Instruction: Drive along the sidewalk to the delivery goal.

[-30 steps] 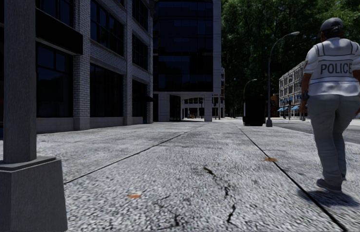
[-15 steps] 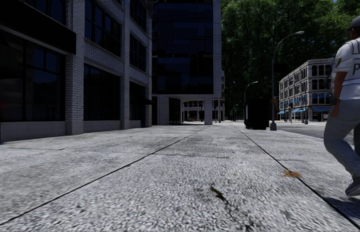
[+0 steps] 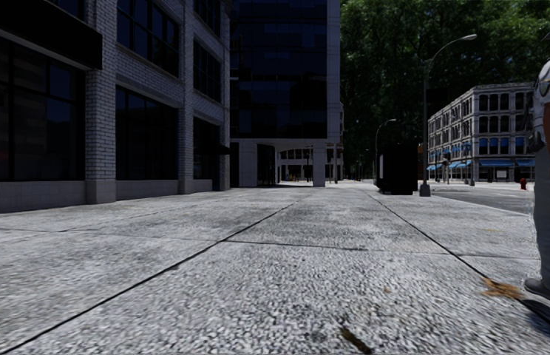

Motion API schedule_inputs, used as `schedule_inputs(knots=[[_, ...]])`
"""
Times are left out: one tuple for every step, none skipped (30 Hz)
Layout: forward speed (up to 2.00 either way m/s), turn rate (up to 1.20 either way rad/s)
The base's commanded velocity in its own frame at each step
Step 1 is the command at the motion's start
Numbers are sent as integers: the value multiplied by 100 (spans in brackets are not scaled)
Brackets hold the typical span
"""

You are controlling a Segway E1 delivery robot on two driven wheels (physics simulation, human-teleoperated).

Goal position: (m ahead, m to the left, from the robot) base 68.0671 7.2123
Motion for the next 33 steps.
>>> schedule_inputs(knots=[[137, 11], [144, 13], [153, 13], [167, 13], [167, 13], [174, 13], [178, 13], [179, 13], [179, 13], [180, 13], [182, 13], [186, 13], [186, 13], [188, 13], [189, 13], [192, 13], [200, 13], [200, 13], [200, 13], [200, 13], [200, 13], [200, 13], [200, 13], [200, 13], [200, 13], [200, 13], [200, 13], [200, 0], [200, 0], [200, 0], [200, 0], [200, 0], [200, 0]])
